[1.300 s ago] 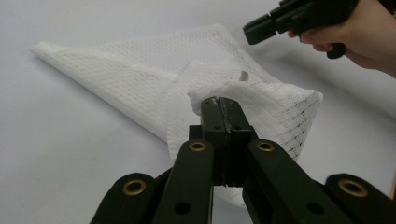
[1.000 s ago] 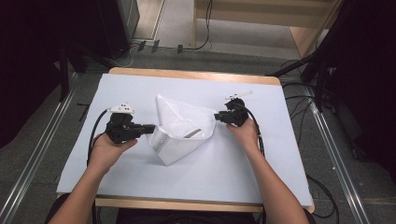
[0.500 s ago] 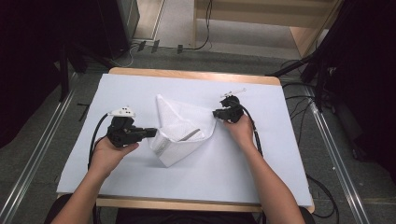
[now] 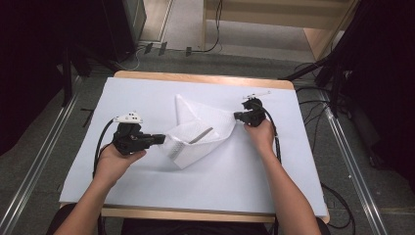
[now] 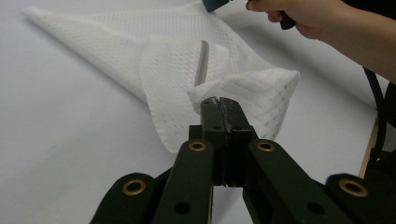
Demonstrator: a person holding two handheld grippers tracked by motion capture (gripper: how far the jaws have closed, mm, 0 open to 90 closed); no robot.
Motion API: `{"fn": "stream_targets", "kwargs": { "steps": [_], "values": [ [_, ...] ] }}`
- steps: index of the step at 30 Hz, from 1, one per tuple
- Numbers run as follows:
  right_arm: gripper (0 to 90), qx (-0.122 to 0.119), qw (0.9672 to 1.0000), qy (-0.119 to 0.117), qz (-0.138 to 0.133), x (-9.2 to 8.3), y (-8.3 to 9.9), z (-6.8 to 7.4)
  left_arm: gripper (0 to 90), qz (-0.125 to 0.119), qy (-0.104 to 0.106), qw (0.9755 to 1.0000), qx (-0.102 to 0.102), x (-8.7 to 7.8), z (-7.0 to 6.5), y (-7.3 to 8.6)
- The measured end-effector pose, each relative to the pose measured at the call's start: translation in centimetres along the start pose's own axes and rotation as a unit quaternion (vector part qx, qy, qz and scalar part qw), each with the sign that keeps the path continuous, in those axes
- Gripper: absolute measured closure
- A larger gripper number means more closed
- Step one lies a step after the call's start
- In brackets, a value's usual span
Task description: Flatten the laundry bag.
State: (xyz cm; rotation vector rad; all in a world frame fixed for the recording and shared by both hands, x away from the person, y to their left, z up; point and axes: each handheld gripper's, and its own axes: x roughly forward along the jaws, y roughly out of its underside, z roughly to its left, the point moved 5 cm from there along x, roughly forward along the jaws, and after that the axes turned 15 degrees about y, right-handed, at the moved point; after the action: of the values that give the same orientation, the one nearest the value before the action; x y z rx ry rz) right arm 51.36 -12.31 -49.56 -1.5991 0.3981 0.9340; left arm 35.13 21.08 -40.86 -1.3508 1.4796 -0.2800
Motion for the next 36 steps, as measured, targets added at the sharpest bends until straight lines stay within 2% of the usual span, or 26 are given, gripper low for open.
{"fn": "stream_targets", "kwargs": {
  "steps": [4, 8, 12, 15, 18, 22, 25, 28, 36],
  "values": [
    [90.0, 0.018, 0.9997, 0.013, 0.000, -0.3, 0.3, -1.7, 90.0, 0.003, 0.000, 1.0000, 0.000, 0.1, -0.2, 0.1],
    [90.0, 0.027, 0.9994, 0.024, 0.004, -0.7, 0.7, -2.8, 90.0, 0.011, 0.005, 0.9999, -0.003, 0.2, -0.3, 0.6],
    [89.2, 0.025, 0.9994, 0.022, 0.008, -0.8, 1.2, -2.9, 90.0, 0.020, 0.016, 0.9996, -0.015, 0.3, -0.3, 1.6],
    [81.1, 0.029, 0.9994, 0.021, 0.005, -0.9, 1.2, -2.8, 88.4, 0.024, 0.021, 0.9993, -0.018, 0.1, -0.3, 1.9],
    [75.5, 0.028, 0.9993, 0.023, -0.006, -1.6, 0.8, -2.7, 81.9, 0.021, 0.025, 0.9994, -0.015, -0.1, -0.3, 2.0],
    [75.9, 0.022, 0.9995, 0.015, -0.019, -2.5, 0.4, -2.0, 74.3, 0.014, 0.026, 0.9995, -0.012, -0.5, -0.4, 1.7],
    [78.1, 0.018, 0.9995, 0.005, -0.025, -3.0, 0.2, -1.3, 67.6, 0.003, 0.025, 0.9997, -0.007, -1.2, -0.5, 1.3],
    [82.0, 0.009, 0.9996, -0.008, -0.027, -3.6, 0.1, -0.6, 65.3, -0.015, 0.025, 0.9996, -0.006, -2.0, -0.4, 0.7],
    [88.5, -0.024, 0.9984, -0.049, -0.018, -3.8, 0.4, 2.7, 65.4, -0.019, 0.003, 0.9994, -0.028, -2.5, 1.9, -0.6]
  ]
}}
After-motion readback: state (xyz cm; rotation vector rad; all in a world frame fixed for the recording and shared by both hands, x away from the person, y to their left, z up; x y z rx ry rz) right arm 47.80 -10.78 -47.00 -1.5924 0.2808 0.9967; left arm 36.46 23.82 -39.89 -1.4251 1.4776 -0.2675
